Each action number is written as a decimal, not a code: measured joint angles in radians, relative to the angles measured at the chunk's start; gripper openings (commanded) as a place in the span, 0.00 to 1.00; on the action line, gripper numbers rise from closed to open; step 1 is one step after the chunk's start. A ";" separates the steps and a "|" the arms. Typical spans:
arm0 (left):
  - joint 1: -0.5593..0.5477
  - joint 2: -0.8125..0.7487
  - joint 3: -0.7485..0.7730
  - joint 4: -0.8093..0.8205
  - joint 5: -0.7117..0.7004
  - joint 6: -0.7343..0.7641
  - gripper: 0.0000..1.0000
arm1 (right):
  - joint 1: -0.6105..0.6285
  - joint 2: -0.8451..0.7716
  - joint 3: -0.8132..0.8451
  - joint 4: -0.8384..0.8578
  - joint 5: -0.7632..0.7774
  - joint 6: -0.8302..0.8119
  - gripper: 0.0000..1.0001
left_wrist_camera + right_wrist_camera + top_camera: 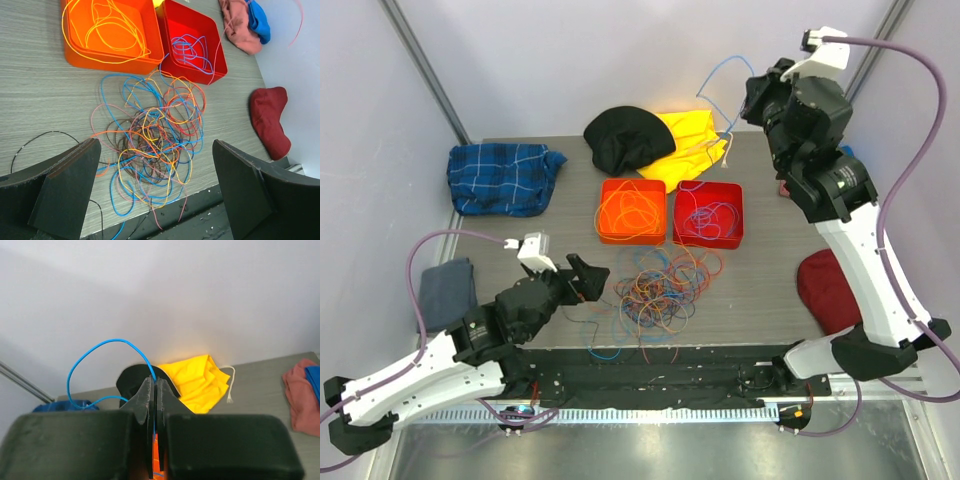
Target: Untangle the cables
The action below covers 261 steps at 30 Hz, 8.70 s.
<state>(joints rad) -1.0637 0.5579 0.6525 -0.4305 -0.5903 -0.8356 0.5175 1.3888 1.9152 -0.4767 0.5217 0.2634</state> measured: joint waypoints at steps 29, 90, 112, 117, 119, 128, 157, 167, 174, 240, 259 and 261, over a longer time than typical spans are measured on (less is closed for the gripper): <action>0.000 0.652 -0.118 1.099 0.277 0.303 0.99 | 0.000 -0.320 -0.066 -0.026 -0.558 0.266 0.01; 0.130 0.156 -0.169 -0.154 0.073 -0.156 0.00 | -0.014 -0.222 -0.558 0.212 -0.119 0.111 0.01; 0.130 0.121 -0.193 -0.141 0.095 -0.147 0.04 | -0.162 0.025 -0.807 0.326 -0.139 0.170 0.36; 0.130 0.141 -0.193 -0.128 0.095 -0.140 0.24 | -0.163 0.090 -0.824 0.310 -0.142 0.202 0.56; 0.130 0.146 -0.193 -0.128 0.094 -0.130 0.32 | -0.164 0.081 -0.844 0.300 -0.143 0.214 0.57; 0.130 0.152 -0.157 -0.117 0.055 -0.090 0.44 | -0.002 -0.205 -0.891 0.274 -0.241 0.216 0.52; 0.130 0.077 -0.132 -0.114 0.034 -0.103 0.50 | 0.346 0.319 -0.924 0.455 -0.342 0.219 0.48; 0.130 0.006 -0.146 -0.167 0.030 -0.108 0.51 | 0.347 0.438 -0.848 0.457 -0.315 0.203 0.25; 0.130 -0.005 -0.160 -0.167 0.026 -0.111 0.51 | 0.351 0.417 -0.849 0.449 -0.255 0.193 0.01; 0.130 -0.306 -0.270 0.078 0.049 0.006 0.84 | -0.046 0.015 -0.554 0.145 -0.144 0.140 0.01; 0.130 -0.201 -0.270 0.105 0.058 0.005 0.84 | -0.088 0.036 -0.419 0.185 -0.206 0.146 0.01; 0.130 -0.197 -0.270 0.105 0.062 0.002 0.84 | -0.106 0.039 -0.417 0.185 -0.207 0.146 0.01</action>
<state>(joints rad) -0.9333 0.3607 0.3828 -0.3256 -0.5285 -0.8333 0.4110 1.4277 1.4986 -0.2916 0.3145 0.4091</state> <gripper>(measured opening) 0.842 0.032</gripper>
